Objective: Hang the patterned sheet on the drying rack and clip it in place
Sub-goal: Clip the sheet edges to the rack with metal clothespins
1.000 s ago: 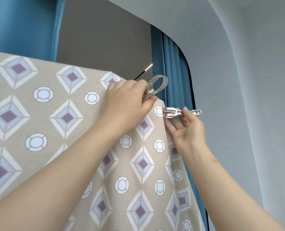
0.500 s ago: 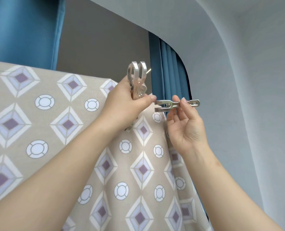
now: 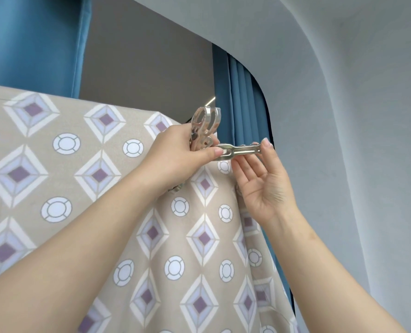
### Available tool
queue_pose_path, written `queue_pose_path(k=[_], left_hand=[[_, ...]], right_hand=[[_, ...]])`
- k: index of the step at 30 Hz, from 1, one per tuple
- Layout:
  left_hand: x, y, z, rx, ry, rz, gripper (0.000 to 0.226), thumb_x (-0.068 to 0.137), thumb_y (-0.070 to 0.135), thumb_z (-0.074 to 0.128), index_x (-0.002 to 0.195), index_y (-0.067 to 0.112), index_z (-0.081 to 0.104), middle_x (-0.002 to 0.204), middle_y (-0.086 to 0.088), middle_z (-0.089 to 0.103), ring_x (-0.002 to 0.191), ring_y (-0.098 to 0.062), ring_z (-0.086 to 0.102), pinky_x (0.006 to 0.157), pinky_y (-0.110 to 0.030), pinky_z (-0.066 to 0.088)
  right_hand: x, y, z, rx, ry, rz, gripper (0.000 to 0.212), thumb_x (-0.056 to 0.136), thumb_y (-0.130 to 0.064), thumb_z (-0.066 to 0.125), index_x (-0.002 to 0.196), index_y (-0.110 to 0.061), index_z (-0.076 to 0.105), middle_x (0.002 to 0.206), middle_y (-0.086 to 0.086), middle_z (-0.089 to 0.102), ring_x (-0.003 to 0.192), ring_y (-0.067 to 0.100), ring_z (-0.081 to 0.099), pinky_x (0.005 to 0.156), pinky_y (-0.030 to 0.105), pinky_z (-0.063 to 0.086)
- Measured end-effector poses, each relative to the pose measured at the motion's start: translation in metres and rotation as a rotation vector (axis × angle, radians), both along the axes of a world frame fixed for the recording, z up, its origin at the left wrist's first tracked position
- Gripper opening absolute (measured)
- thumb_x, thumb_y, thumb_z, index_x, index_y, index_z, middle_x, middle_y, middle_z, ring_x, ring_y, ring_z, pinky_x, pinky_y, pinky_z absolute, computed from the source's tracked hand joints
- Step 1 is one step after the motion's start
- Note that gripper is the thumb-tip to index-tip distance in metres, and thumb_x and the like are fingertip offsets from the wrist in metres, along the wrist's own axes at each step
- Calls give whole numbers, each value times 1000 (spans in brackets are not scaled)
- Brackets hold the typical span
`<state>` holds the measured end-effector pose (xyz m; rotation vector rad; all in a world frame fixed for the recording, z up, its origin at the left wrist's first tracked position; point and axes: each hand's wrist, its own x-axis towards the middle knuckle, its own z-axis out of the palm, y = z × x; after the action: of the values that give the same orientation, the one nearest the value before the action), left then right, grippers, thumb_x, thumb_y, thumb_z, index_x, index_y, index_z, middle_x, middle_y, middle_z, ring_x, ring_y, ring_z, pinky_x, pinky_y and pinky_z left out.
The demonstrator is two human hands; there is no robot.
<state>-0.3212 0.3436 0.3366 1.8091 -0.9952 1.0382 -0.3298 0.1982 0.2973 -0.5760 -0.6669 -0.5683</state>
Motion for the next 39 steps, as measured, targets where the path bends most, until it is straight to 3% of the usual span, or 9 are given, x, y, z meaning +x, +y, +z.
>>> queue_pose_path(k=[3,7,12,18,21,28,33,36,39], left_hand=[[-1,-4,-1,-16,-101,134,14,82,31,66,90,20,67,75,5,65,72,-7,57,64,-15,40],[3,-3,-2,-52,-188,290,15,85,32,60,93,20,63,83,4,66,86,-19,59,77,-36,48],[10,-13,3,55,-237,423,25,85,27,55,64,26,41,69,10,46,79,-19,48,62,-29,31],[16,-17,13,103,-211,422,33,82,26,58,58,28,34,75,8,40,84,-20,48,62,-28,30],[13,-14,15,80,-168,387,30,81,27,59,60,27,38,74,9,41,75,-17,45,54,-27,27],[10,-11,10,37,-77,330,11,82,28,60,77,19,56,70,8,49,78,-17,50,61,-28,34],[11,-2,16,45,-120,549,31,84,32,56,62,27,34,86,3,43,83,-22,44,66,-29,29],[9,1,25,181,-63,714,12,83,23,49,77,25,39,99,-2,42,89,-28,48,68,-31,33],[5,6,39,322,24,816,20,79,18,52,93,23,39,100,-4,39,87,-30,50,67,-32,36]], right_hand=[[2,-4,-3,46,23,-44,8,86,-14,62,88,-8,58,83,10,68,74,17,71,75,27,59],[8,-11,-16,107,59,-140,7,85,-8,63,86,-7,56,80,10,66,66,15,71,73,28,59],[10,-22,-30,187,131,-240,11,86,-7,64,81,-8,54,77,7,64,60,12,70,68,26,60],[16,-27,-38,200,170,-341,12,85,-5,65,85,-8,53,83,5,64,65,12,69,70,24,59],[20,-25,-35,205,173,-334,12,85,-4,65,86,-7,53,83,6,64,64,11,69,70,24,59],[32,-19,-21,175,161,-309,12,85,-3,65,83,-7,54,85,7,63,75,16,67,70,23,59],[41,-21,-18,183,159,-252,13,85,-2,64,80,-7,54,84,6,64,77,17,67,69,24,59],[47,-20,-16,192,156,-221,14,85,-1,64,79,-7,53,82,6,64,76,17,66,66,23,59],[53,-16,-14,187,144,-185,14,85,0,63,79,-7,53,84,8,63,77,18,66,63,22,59]])
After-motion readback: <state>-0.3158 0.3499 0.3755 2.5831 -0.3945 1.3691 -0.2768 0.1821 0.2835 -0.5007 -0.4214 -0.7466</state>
